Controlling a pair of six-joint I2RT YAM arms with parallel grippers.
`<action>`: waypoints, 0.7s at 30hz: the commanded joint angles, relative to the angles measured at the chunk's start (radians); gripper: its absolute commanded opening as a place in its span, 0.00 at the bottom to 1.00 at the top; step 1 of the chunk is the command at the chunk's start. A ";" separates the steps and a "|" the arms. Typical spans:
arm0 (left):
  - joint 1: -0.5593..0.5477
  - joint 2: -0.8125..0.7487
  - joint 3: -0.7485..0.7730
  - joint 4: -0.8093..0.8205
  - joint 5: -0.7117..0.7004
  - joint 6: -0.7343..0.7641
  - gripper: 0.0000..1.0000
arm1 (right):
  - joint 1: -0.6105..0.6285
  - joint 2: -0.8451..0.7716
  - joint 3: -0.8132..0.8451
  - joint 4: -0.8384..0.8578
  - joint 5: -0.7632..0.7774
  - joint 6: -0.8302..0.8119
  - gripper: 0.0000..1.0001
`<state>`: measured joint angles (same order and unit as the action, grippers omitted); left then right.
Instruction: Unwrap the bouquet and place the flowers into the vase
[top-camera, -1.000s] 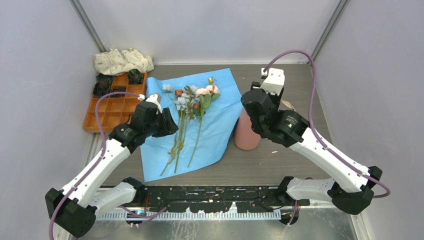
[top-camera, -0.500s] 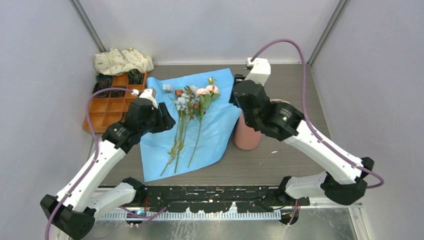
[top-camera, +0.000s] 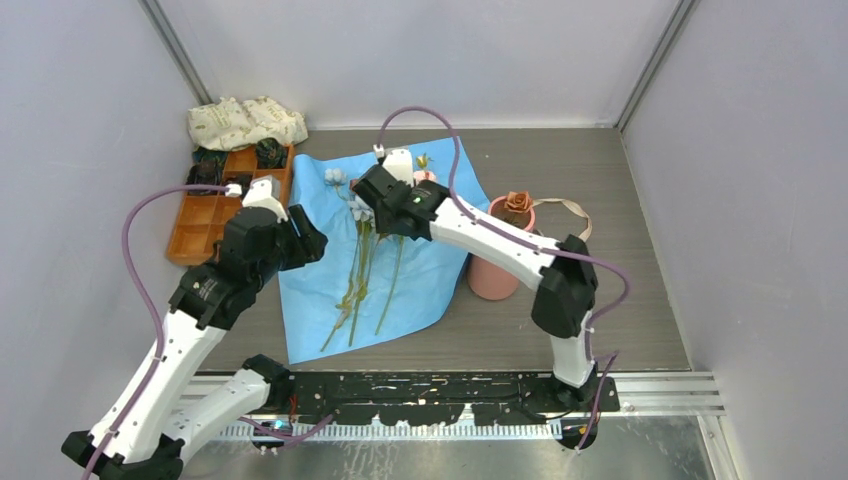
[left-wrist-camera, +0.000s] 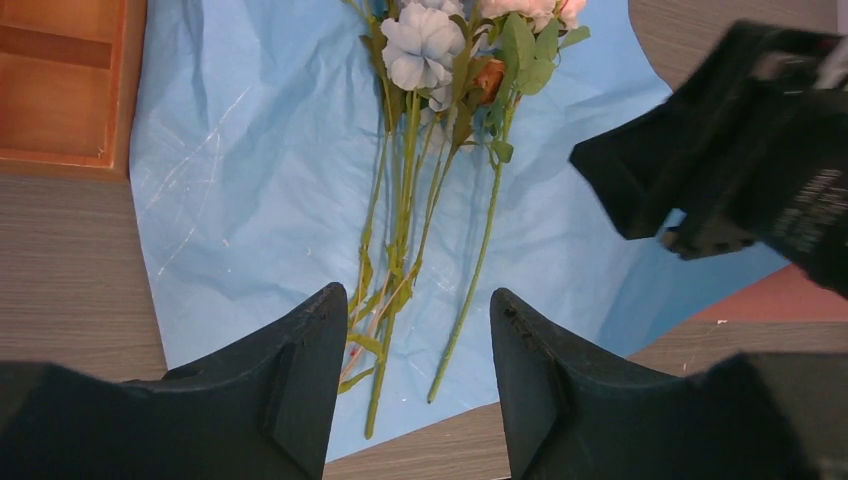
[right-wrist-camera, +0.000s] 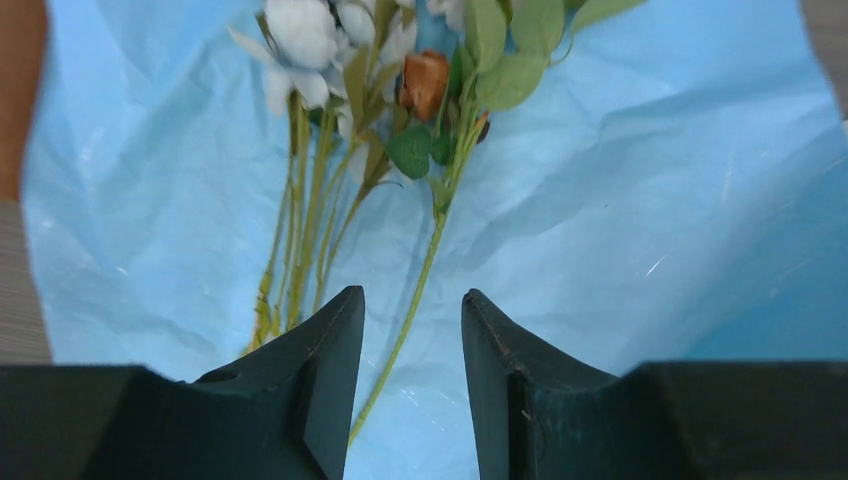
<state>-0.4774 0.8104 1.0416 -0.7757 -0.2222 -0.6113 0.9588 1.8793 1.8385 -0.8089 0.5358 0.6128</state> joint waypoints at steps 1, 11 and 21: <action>0.002 -0.015 0.025 -0.003 -0.036 0.022 0.56 | -0.039 0.063 0.081 -0.036 -0.080 0.071 0.45; 0.002 0.003 -0.016 0.033 0.019 0.008 0.55 | -0.084 0.242 0.088 -0.044 -0.124 0.106 0.42; 0.002 -0.005 -0.043 0.036 0.024 -0.001 0.55 | -0.147 0.355 0.097 0.003 -0.177 0.119 0.40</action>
<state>-0.4774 0.8177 1.0035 -0.7765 -0.2073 -0.6029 0.8345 2.2253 1.8893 -0.8444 0.3771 0.7113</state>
